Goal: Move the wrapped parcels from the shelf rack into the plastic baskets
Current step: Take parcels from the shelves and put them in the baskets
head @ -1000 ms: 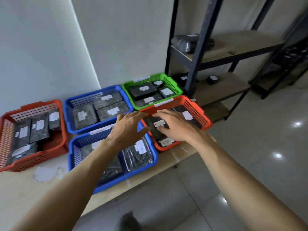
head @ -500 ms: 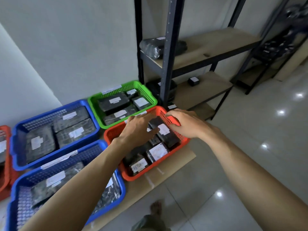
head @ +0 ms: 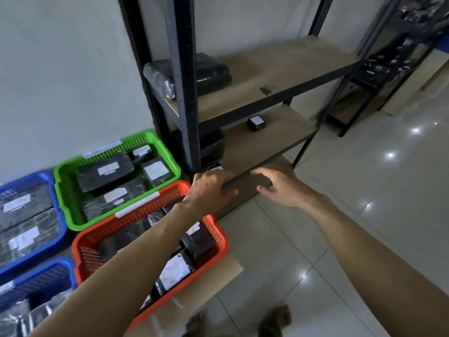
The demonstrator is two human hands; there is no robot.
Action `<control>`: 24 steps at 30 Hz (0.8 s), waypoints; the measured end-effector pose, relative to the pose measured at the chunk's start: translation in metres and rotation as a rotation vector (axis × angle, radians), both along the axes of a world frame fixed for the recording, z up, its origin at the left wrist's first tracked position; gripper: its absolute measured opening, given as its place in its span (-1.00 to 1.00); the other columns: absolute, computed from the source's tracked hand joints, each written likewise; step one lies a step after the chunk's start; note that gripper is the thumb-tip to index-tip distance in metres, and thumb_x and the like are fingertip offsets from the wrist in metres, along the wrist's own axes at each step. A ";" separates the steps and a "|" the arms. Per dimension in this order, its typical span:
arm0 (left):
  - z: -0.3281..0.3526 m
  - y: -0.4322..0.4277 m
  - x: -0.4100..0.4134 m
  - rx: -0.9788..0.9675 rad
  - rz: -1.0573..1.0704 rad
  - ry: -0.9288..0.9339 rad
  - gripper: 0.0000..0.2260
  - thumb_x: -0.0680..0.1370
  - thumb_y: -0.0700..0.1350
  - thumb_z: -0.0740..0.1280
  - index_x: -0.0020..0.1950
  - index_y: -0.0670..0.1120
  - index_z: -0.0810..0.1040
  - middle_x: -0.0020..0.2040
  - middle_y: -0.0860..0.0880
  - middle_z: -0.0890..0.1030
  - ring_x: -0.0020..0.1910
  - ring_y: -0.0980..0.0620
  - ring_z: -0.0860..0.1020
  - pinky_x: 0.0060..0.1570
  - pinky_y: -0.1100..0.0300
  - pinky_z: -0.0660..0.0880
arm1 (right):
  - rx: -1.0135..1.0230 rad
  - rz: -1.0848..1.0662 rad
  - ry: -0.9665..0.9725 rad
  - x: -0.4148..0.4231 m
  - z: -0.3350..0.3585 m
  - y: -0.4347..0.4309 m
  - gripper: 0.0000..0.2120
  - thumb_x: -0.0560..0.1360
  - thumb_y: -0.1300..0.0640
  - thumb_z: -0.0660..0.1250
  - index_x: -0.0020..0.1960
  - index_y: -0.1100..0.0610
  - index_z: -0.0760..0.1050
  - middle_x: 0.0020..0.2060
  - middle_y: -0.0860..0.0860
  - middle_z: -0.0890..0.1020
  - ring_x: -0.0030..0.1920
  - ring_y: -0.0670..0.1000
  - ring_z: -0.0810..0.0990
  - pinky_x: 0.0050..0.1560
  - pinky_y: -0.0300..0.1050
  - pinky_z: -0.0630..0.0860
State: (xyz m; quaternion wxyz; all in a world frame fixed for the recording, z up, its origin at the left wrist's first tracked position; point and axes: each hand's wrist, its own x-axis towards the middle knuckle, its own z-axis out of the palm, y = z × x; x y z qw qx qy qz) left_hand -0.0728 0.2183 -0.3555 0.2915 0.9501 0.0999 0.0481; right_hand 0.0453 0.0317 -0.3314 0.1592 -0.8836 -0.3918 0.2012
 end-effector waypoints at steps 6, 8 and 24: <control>-0.014 -0.055 0.086 -0.027 0.106 0.062 -0.60 0.49 0.12 0.37 0.30 0.04 0.49 0.21 0.04 0.56 0.26 0.00 0.47 0.32 -0.05 0.31 | 0.031 0.064 -0.044 0.103 -0.002 -0.049 -0.59 0.60 0.03 0.25 0.44 -0.03 0.34 0.42 -0.08 0.40 0.42 -0.04 0.34 0.41 0.00 0.29; -0.012 -0.079 0.114 -0.026 0.150 0.075 -0.61 0.50 0.10 0.36 0.31 0.05 0.49 0.23 0.03 0.55 0.27 -0.02 0.45 0.33 -0.03 0.30 | 0.021 0.096 -0.048 0.136 -0.002 -0.068 -0.59 0.60 0.01 0.26 0.43 -0.05 0.35 0.41 -0.09 0.41 0.42 -0.04 0.34 0.41 0.02 0.29; -0.076 -0.145 0.322 -0.128 0.405 0.230 -0.64 0.45 0.24 0.21 0.12 0.10 0.54 0.11 0.08 0.57 0.15 -0.05 0.52 0.14 0.00 0.37 | -0.131 0.184 0.074 0.392 -0.069 -0.088 -0.58 0.56 -0.01 0.31 0.40 -0.01 0.38 0.42 -0.01 0.40 0.40 0.04 0.38 0.35 0.00 0.36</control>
